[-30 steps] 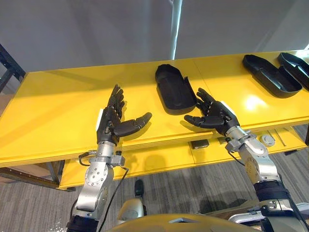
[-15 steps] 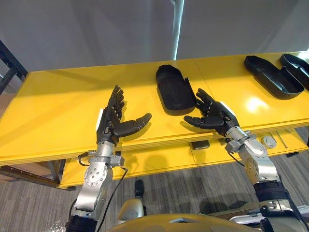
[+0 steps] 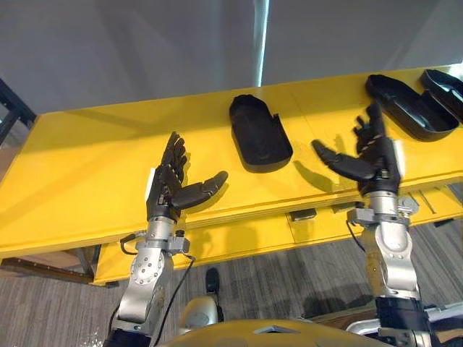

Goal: Walk over and take three plastic housings, then place them on the shelf

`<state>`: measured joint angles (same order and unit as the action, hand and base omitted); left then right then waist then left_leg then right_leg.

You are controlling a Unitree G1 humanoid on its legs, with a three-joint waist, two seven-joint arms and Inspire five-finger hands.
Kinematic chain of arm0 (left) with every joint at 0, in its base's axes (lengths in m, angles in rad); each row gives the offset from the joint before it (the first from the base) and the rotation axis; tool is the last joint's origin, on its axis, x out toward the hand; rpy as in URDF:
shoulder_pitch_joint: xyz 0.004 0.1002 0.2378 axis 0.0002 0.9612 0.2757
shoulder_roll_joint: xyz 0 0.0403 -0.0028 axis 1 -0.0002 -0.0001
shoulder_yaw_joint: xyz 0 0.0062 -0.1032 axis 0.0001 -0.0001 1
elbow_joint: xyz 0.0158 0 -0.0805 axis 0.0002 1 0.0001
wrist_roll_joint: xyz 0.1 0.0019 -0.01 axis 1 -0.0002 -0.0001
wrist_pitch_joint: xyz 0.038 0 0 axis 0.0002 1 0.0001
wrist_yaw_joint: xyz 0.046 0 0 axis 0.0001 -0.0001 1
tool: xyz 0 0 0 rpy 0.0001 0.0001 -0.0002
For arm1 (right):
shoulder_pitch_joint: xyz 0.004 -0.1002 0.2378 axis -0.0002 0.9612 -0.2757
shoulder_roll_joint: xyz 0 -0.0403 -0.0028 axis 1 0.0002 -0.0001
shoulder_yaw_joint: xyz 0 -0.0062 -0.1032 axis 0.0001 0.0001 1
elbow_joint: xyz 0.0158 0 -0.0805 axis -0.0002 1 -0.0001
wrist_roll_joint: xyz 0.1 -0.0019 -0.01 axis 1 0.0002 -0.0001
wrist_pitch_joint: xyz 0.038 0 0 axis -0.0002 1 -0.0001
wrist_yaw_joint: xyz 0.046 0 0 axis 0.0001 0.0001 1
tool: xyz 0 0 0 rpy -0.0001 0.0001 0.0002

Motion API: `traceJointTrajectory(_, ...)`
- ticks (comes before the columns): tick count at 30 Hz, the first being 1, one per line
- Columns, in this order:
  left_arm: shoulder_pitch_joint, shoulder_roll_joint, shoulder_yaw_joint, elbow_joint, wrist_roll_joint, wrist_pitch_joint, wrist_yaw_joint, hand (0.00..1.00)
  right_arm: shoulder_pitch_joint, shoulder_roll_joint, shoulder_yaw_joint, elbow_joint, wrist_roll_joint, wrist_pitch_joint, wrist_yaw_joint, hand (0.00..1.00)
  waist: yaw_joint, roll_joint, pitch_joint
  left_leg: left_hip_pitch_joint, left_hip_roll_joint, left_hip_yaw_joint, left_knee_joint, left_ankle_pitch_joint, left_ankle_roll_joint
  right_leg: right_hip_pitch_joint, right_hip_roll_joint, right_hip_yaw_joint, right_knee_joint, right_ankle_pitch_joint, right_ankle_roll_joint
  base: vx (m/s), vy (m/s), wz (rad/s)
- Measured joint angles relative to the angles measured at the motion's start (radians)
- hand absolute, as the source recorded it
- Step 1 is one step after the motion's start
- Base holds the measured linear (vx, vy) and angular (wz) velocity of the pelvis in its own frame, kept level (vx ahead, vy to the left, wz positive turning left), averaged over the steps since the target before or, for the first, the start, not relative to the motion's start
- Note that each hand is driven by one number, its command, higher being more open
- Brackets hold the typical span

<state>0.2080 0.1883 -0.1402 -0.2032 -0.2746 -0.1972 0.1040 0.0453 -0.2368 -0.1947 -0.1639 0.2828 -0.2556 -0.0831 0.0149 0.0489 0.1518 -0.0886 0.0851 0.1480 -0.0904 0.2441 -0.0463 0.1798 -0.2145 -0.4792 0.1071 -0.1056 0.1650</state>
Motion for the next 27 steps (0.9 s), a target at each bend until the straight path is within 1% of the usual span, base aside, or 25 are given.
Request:
traceJointTrajectory(1, 0.0, -0.001, 0.0, -0.004, 0.0, 0.0, 0.001, 1.0, 0.013, 0.01, -0.005, -0.015, 0.0, -0.009, -0.013, 1.0, -0.005, 0.0, 0.0, 0.002, 0.001, 0.008, 0.0, -0.001, 0.0, -0.002, -0.001, 0.008, 0.0, 0.0, 0.0, 0.01, -0.025, -0.39)
traceJointTrajectory(2, 0.0, -0.006, 0.0, -0.011, 0.0, -0.002, 0.002, 1.0, 0.044, 0.029, -0.012, -0.036, 0.001, -0.017, -0.028, 1.0, -0.016, -0.001, 0.0, 0.009, 0.004, 0.025, 0.0, -0.01, -0.007, -0.007, -0.003, 0.023, 0.001, 0.0, 0.0, 0.01, -0.025, -0.41)
traceJointTrajectory(3, 0.001, -0.011, -0.002, -0.021, -0.001, -0.002, 0.001, 1.0, 0.085, 0.052, -0.011, -0.046, 0.001, -0.017, -0.04, 1.0, -0.022, -0.003, 0.0, 0.019, 0.007, 0.044, 0.0, -0.018, -0.01, -0.011, -0.005, 0.043, 0.002, 0.001, 0.0, 0.0, -0.025, -0.48)
traceJointTrajectory(5, 0.002, -0.026, -0.007, -0.048, -0.003, -0.003, 0.003, 1.0, 0.16, 0.089, -0.005, -0.047, 0.005, -0.016, -0.049, 1.0, -0.023, -0.005, -0.001, 0.032, 0.013, 0.078, 0.0, -0.024, -0.01, -0.021, -0.007, 0.076, 0.004, 0.001, 0.0, 0.01, -0.029, -0.49)
traceJointTrajectory(7, 0.006, -0.032, -0.012, -0.08, -0.005, -0.004, 0.003, 1.0, 0.229, 0.123, 0.008, -0.046, 0.019, -0.011, -0.057, 1.0, -0.046, -0.004, -0.001, 0.038, 0.016, 0.095, 0.0, -0.032, -0.014, -0.028, -0.008, 0.095, 0.005, 0.002, -0.001, 0.01, -0.031, -0.39)
traceJointTrajectory(9, 0.009, -0.033, -0.021, -0.083, -0.006, -0.018, 0.006, 1.0, 0.295, 0.144, 0.019, -0.046, 0.039, -0.011, -0.058, 1.0, -0.051, -0.005, -0.002, 0.066, 0.025, 0.147, 0.0, -0.04, -0.013, -0.038, -0.009, 0.143, 0.008, 0.006, -0.002, 0.02, -0.024, -0.59)
traceJointTrajectory(10, 0.008, -0.033, -0.022, -0.083, -0.006, -0.019, 0.008, 1.0, 0.303, 0.147, 0.021, -0.046, 0.05, -0.011, -0.058, 1.0, -0.053, -0.006, -0.002, 0.071, 0.028, 0.157, 0.0, -0.042, -0.016, -0.04, -0.008, 0.154, 0.008, 0.006, -0.003, 0.01, -0.031, -0.54)
traceJointTrajectory(12, 0.009, -0.033, -0.033, -0.083, -0.007, -0.019, 0.03, 1.0, 0.311, 0.154, 0.023, -0.046, 0.084, -0.017, -0.059, 1.0, -0.073, -0.006, -0.002, 0.082, 0.037, 0.181, 0.0, -0.049, -0.021, -0.045, -0.002, 0.176, 0.004, 0.011, -0.007, -0.01, -0.029, -0.35)
traceJointTrajectory(13, 0.008, -0.033, -0.036, -0.083, -0.007, -0.019, 0.036, 1.0, 0.311, 0.154, 0.029, -0.046, 0.084, -0.019, -0.059, 1.0, -0.073, -0.006, -0.004, 0.082, 0.041, 0.189, 0.0, -0.054, -0.028, -0.051, 0.0, 0.184, 0.001, 0.015, -0.009, -0.01, -0.018, -0.38)
traceJointTrajectory(15, 0.006, -0.033, -0.046, -0.084, -0.006, -0.02, 0.054, 1.0, 0.313, 0.154, 0.047, -0.046, 0.082, -0.024, -0.06, 1.0, -0.074, -0.006, -0.008, 0.081, 0.052, 0.21, 0.0, -0.054, -0.029, -0.06, 0.011, 0.204, -0.015, 0.028, -0.012, -0.01, -0.017, -0.32)
traceJointTrajectory(18, 0.006, -0.033, -0.071, -0.085, 0.0, -0.021, 0.103, 1.0, 0.322, 0.154, 0.096, -0.046, 0.076, -0.034, -0.065, 1.0, -0.073, -0.015, -0.017, 0.079, 0.067, 0.232, 0.0, -0.056, -0.032, -0.075, 0.023, 0.222, -0.025, 0.037, -0.018, -0.01, -0.026, -0.23)
traceJointTrajectory(19, 0.006, -0.034, -0.076, -0.086, 0.005, -0.021, 0.132, 1.0, 0.322, 0.154, 0.126, -0.046, 0.073, -0.039, -0.072, 1.0, -0.072, -0.018, -0.019, 0.079, 0.074, 0.238, 0.0, -0.058, -0.034, -0.087, 0.029, 0.237, -0.024, 0.038, -0.02, -0.03, -0.027, -0.33)
traceJointTrajectory(20, 0.009, -0.037, -0.077, -0.088, 0.009, -0.021, 0.172, 1.0, 0.317, 0.154, 0.152, -0.046, 0.073, -0.039, -0.074, 1.0, -0.068, -0.02, -0.023, 0.081, 0.084, 0.244, 0.001, -0.06, -0.043, -0.104, 0.036, 0.26, -0.024, 0.038, -0.022, -0.04, -0.034, -0.48)
traceJointTrajectory(21, 0.018, -0.041, -0.068, -0.092, 0.012, -0.024, 0.204, 1.0, 0.308, 0.153, 0.177, -0.046, 0.075, -0.039, -0.072, 1.0, -0.056, -0.023, -0.03, 0.08, 0.088, 0.244, 0.008, -0.069, -0.056, -0.123, 0.044, 0.285, -0.024, 0.04, -0.028, -0.03, -0.036, -0.82)
traceJointTrajectory(22, 0.038, -0.051, -0.043, -0.098, 0.022, -0.037, 0.255, 1.0, 0.282, 0.153, 0.211, -0.042, 0.082, -0.039, -0.057, 1.0, -0.041, -0.034, -0.034, 0.053, 0.098, 0.215, 0.079, -0.116, -0.073, -0.152, 0.053, 0.332, -0.024, 0.048, -0.039, 0.0, -0.035, -1.11)
traceJointTrajectory(23, 0.054, -0.063, -0.018, -0.103, 0.044, -0.047, 0.293, 1.0, 0.254, 0.146, 0.235, -0.04, 0.084, -0.037, -0.037, 1.0, -0.023, -0.04, -0.031, 0.015, 0.1, 0.14, 0.178, -0.179, -0.077, -0.172, 0.064, 0.377, -0.025, 0.054, -0.051, 0.0, -0.041, -1.45)
traceJointTrajectory(24, 0.076, -0.075, 0.01, -0.109, 0.048, -0.054, 0.322, 1.0, 0.224, 0.123, 0.26, -0.035, 0.083, -0.037, -0.019, 1.0, -0.004, -0.036, -0.032, -0.023, 0.099, 0.055, 0.272, -0.249, -0.078, -0.187, 0.08, 0.424, -0.03, 0.06, -0.055, -0.01, -0.015, -1.29)
traceJointTrajectory(25, 0.088, -0.078, 0.023, -0.113, 0.048, -0.056, 0.338, 1.0, 0.206, 0.105, 0.273, -0.031, 0.083, -0.037, -0.007, 1.0, 0.005, -0.03, -0.036, -0.044, 0.1, 0.016, 0.321, -0.285, -0.081, -0.191, 0.086, 0.446, -0.039, 0.067, -0.058, -0.01, 0.026, -1.11)
traceJointTrajectory(26, 0.108, -0.078, 0.039, -0.12, 0.048, -0.068, 0.357, 1.0, 0.186, 0.073, 0.287, -0.026, 0.081, -0.037, 0.008, 1.0, 0.005, -0.025, -0.041, -0.065, 0.101, -0.02, 0.375, -0.332, -0.087, -0.193, 0.097, 0.468, -0.057, 0.078, -0.058, 0.01, 0.064, -0.66)
traceJointTrajectory(27, 0.111, -0.077, 0.04, -0.12, 0.049, -0.088, 0.365, 1.0, 0.176, 0.059, 0.285, -0.012, 0.081, -0.04, 0.012, 1.0, 0.001, -0.029, -0.044, -0.069, 0.098, -0.011, 0.386, -0.344, -0.084, -0.196, 0.094, 0.477, -0.064, 0.082, -0.053, 0.02, 0.058, -0.41)
